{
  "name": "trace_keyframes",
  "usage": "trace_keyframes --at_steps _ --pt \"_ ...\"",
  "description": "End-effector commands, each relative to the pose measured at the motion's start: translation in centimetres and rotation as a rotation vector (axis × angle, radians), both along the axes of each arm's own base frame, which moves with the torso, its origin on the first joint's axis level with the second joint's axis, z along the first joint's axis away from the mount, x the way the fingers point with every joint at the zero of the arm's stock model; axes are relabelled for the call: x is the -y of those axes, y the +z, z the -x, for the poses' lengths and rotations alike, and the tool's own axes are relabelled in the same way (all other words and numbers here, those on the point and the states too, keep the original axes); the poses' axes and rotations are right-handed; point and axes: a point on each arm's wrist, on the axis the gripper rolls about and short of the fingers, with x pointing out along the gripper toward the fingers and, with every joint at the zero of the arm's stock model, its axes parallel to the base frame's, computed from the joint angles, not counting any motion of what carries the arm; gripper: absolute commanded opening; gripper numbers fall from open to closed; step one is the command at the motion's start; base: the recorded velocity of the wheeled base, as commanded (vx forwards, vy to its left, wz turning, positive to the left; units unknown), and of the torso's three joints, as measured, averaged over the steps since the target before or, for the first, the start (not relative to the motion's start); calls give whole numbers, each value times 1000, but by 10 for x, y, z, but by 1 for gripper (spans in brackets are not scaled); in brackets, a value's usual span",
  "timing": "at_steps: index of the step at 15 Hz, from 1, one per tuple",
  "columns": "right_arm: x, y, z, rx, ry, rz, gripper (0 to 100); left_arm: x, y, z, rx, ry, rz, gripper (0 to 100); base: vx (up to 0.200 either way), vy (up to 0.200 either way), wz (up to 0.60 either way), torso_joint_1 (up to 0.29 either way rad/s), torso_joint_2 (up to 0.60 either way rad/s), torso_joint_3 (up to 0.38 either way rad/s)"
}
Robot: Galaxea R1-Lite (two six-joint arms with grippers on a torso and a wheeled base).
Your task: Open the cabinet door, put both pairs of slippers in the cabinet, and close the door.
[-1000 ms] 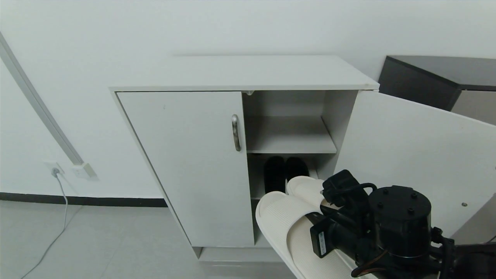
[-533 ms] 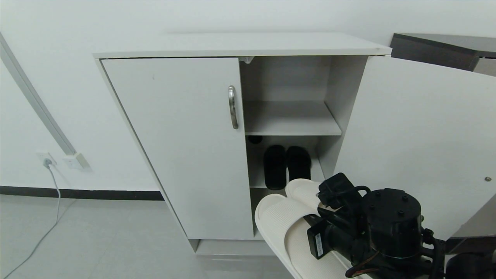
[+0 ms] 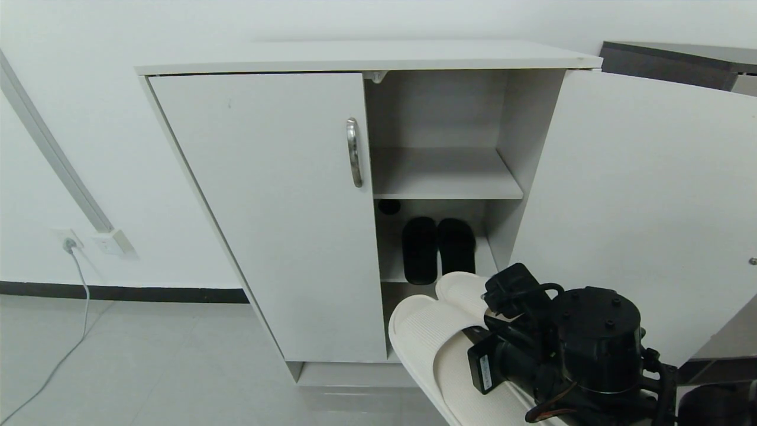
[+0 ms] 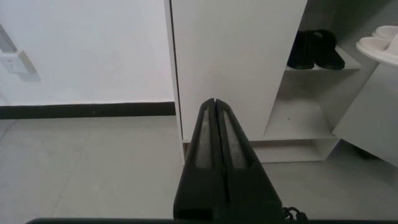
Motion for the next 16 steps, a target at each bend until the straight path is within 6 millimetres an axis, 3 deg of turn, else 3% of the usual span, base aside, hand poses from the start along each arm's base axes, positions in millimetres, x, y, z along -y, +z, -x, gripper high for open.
trace_keyframes --at_steps 1,4,5,11,16 --pt "-8 4 -3 30 -36 -1 0 0 0 0 -1 0 -1 0 0 0 0 0 0 0" --pt "-40 20 -17 101 -229 8 0 0 0 0 -1 -2 -5 0 0 0 0 0 0 0" --pt "-52 34 -17 104 -241 -5 0 0 0 0 -1 -2 -3 0 0 0 0 0 0 0" --pt "-57 97 -11 99 -335 -60 0 0 0 0 -1 -2 -5 0 0 0 0 0 0 0" --pt "-55 120 -27 111 -377 -81 0 0 0 0 -1 -2 -5 0 0 0 0 0 0 0"
